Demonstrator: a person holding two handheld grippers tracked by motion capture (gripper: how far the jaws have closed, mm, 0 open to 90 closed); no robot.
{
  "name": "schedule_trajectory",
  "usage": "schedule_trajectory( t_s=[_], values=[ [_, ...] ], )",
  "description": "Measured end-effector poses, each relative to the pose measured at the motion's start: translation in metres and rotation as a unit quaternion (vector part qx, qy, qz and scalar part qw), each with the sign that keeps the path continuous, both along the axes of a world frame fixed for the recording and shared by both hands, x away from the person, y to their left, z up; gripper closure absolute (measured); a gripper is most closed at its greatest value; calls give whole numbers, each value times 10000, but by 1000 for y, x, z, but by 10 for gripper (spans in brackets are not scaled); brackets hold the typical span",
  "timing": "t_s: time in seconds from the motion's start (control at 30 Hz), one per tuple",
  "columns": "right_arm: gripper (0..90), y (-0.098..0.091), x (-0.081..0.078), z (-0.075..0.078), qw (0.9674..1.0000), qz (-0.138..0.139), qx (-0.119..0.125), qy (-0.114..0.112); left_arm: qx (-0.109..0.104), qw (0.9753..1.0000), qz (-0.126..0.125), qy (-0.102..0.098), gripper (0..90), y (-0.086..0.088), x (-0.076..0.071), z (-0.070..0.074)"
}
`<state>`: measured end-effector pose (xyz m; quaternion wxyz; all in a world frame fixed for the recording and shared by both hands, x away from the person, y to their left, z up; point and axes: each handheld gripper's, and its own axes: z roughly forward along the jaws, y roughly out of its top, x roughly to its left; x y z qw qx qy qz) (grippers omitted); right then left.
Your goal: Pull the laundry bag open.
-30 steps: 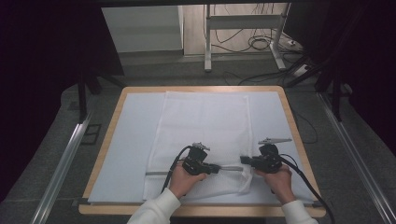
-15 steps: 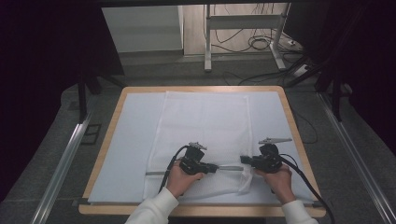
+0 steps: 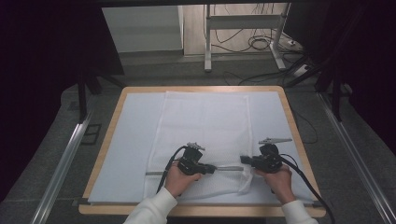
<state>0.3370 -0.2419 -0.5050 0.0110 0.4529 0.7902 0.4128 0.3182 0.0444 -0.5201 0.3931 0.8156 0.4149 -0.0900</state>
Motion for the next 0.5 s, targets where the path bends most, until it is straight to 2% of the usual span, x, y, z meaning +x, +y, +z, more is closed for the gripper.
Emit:
schedule_trajectory(
  t_s=[0.5],
  values=[
    [881,1,0,-1,10000,-1,2,5,51,9999,97,-10,867,13,0,0]
  ],
)
